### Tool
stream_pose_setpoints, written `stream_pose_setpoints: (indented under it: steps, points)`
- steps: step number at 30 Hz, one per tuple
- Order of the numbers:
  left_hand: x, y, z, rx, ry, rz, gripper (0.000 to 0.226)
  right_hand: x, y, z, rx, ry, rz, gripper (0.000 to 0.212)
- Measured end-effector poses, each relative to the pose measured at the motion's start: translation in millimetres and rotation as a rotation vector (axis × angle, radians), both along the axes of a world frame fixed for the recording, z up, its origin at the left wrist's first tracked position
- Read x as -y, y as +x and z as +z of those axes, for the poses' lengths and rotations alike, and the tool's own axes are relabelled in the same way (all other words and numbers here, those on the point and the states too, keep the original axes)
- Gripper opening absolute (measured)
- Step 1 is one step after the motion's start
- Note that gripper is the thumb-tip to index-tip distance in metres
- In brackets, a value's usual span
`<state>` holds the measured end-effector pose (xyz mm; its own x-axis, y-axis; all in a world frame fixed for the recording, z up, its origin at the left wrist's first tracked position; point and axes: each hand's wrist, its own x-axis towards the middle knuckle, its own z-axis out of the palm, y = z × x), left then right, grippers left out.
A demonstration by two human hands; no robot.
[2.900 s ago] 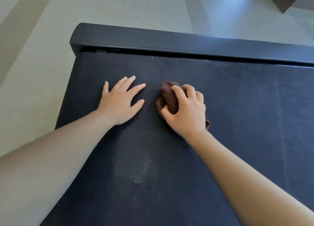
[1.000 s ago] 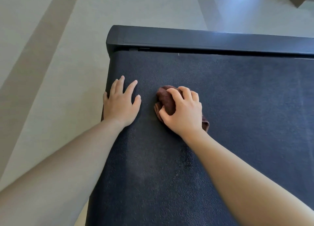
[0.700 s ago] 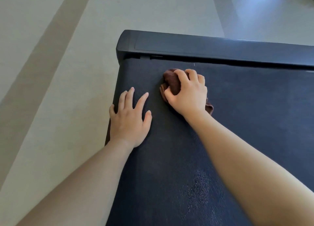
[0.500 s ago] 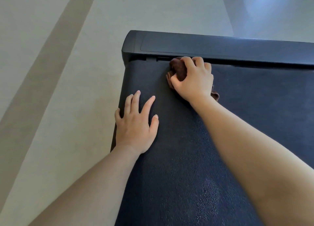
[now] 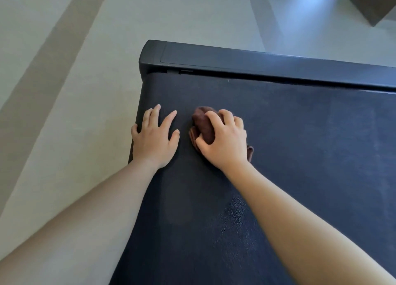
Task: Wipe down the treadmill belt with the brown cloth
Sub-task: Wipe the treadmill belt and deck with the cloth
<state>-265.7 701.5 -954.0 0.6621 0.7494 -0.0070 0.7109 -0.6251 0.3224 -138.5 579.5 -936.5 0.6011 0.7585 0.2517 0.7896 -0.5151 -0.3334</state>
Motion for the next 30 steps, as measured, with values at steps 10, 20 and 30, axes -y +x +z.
stream_pose_setpoints:
  steps: [10,20,30]
  points:
    - [11.8,-21.2,1.9,-0.008,0.040,-0.030,0.048,9.0,-9.8,-9.8,0.000,0.051,0.057,0.054]
    - [7.0,-19.0,1.6,0.042,0.032,-0.043,0.047,-29.3,6.4,-2.3,-0.050,0.009,0.027,0.057]
    - [-30.4,-41.4,-2.9,0.140,-0.090,-0.234,0.055,-9.9,-43.7,-0.3,-0.035,0.056,-0.102,0.056]
